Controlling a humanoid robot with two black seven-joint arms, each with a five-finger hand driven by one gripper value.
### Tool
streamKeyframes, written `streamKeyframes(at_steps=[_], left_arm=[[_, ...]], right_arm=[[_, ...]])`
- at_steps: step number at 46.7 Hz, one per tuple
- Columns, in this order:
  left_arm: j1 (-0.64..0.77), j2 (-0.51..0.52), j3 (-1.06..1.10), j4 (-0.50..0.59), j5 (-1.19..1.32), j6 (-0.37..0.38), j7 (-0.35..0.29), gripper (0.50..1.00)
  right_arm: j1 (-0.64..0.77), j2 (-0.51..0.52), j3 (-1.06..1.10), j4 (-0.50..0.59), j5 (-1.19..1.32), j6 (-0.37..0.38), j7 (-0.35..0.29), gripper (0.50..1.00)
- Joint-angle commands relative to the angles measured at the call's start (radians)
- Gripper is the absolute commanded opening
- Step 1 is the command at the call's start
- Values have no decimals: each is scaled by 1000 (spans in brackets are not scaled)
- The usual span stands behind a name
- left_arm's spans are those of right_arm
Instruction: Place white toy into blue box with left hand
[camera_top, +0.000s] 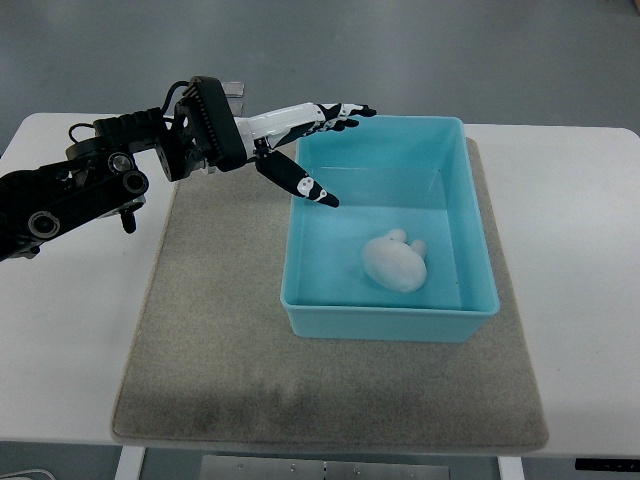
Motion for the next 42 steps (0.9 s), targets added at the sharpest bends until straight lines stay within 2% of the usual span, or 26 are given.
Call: streamKeyframes(at_steps=[1,7,17,25,33,42], left_arm=[[-1,0,-11,40,-110,43,-1,994],[-1,0,-31,110,-305,72,-1,992],[2,-4,-38,248,-577,74,-1,992],[3,-6,-46,311,-641,80,4,994],[6,-12,-58,385,-723,149,4,994],[45,-11,-69,410,-727,120,5,994]], right_arm=[[0,0,0,0,0,0,0,936],[0,0,0,0,0,0,0,936],[0,0,0,0,0,0,0,936],[0,0,0,0,0,0,0,938],[0,0,0,0,0,0,0,936],[0,0,0,0,0,0,0,936]])
